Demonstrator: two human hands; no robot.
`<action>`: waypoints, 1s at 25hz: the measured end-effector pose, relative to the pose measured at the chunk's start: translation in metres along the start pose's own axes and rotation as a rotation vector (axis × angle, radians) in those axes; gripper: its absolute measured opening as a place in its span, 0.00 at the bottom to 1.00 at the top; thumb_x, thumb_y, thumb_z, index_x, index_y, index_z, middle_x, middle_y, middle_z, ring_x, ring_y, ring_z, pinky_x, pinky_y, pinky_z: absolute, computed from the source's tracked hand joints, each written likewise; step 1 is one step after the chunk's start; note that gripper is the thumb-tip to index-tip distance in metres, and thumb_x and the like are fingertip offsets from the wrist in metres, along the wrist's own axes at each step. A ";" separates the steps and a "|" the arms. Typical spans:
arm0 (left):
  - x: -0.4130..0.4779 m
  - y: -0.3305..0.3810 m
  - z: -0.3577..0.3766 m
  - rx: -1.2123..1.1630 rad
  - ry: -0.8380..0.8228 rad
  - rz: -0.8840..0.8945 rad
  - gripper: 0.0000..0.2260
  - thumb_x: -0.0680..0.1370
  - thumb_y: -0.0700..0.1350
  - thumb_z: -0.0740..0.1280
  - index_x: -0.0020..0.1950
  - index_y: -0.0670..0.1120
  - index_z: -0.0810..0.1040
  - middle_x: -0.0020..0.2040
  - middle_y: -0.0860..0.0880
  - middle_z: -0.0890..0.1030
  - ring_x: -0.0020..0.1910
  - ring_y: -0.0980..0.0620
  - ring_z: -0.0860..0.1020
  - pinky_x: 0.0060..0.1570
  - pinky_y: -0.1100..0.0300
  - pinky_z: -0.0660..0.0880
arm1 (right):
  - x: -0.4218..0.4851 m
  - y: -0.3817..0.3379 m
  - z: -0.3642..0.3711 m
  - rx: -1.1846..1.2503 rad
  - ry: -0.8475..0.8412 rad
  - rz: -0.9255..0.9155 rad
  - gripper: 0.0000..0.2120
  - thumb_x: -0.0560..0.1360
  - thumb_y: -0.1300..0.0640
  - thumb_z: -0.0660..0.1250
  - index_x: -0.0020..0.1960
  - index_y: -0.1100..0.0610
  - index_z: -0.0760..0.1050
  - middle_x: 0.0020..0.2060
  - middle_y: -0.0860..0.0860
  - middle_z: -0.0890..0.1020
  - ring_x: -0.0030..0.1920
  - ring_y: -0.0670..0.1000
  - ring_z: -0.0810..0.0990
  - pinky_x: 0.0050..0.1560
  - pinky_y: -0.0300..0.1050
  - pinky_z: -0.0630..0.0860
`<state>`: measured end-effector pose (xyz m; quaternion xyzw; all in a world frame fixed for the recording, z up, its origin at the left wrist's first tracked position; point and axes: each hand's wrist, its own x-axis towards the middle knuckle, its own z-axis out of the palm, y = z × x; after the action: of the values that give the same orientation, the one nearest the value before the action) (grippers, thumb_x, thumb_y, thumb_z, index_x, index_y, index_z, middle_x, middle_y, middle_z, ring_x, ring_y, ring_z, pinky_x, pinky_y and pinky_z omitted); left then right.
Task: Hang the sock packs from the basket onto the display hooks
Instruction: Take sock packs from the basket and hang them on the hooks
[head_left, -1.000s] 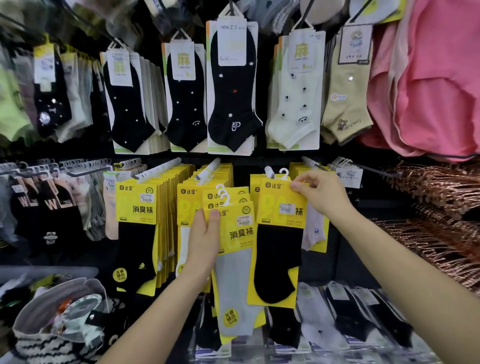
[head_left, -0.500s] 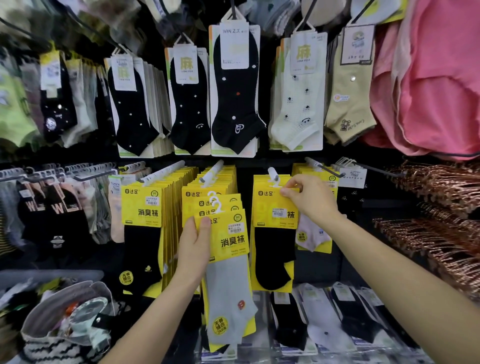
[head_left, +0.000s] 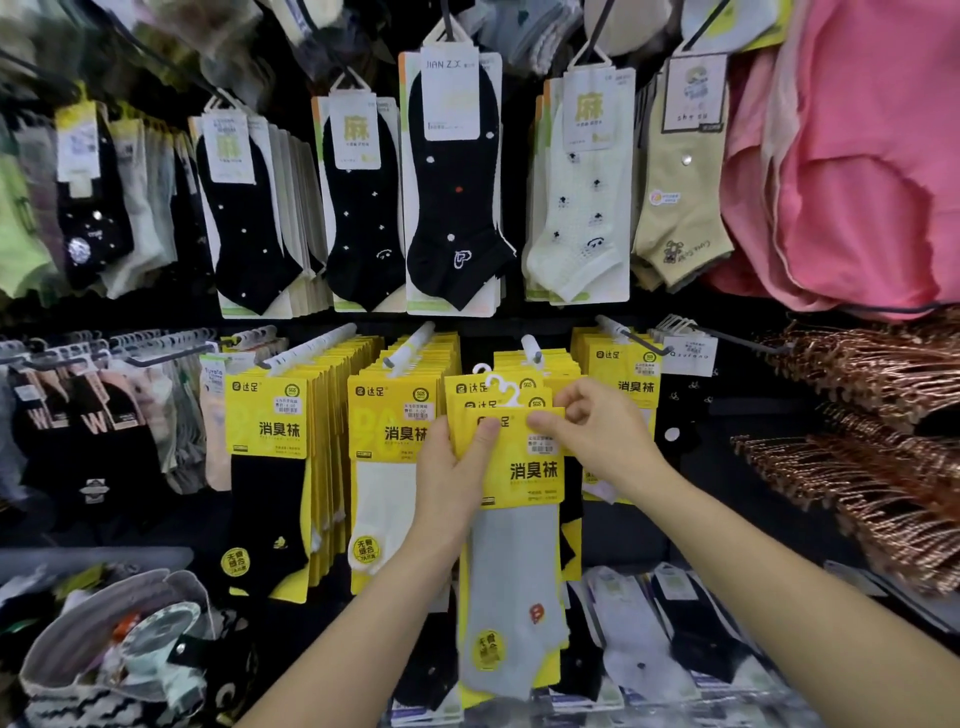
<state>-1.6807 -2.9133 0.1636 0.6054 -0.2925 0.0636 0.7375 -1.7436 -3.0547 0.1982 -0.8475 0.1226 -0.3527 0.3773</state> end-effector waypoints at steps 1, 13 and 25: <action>0.000 0.000 0.003 0.002 -0.014 -0.020 0.03 0.79 0.48 0.62 0.48 0.53 0.75 0.45 0.55 0.81 0.43 0.61 0.80 0.39 0.68 0.76 | 0.000 0.003 -0.003 0.007 0.014 0.017 0.12 0.68 0.46 0.73 0.39 0.46 0.70 0.32 0.48 0.74 0.34 0.46 0.73 0.36 0.42 0.72; 0.007 -0.006 -0.020 0.052 -0.001 0.010 0.09 0.81 0.46 0.57 0.44 0.51 0.73 0.36 0.59 0.76 0.34 0.66 0.73 0.36 0.71 0.71 | 0.010 0.005 -0.019 0.025 0.049 0.030 0.09 0.69 0.51 0.74 0.36 0.47 0.74 0.31 0.52 0.80 0.33 0.48 0.75 0.35 0.39 0.69; 0.008 -0.017 -0.072 0.090 0.123 -0.033 0.08 0.81 0.45 0.57 0.49 0.52 0.75 0.46 0.53 0.81 0.45 0.58 0.80 0.38 0.67 0.74 | 0.036 0.004 -0.013 -0.121 0.110 0.024 0.07 0.72 0.51 0.71 0.43 0.53 0.77 0.27 0.49 0.71 0.31 0.47 0.69 0.33 0.43 0.65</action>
<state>-1.6409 -2.8526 0.1468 0.6378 -0.2333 0.1014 0.7270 -1.7263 -3.0820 0.2192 -0.8466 0.1742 -0.3860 0.3223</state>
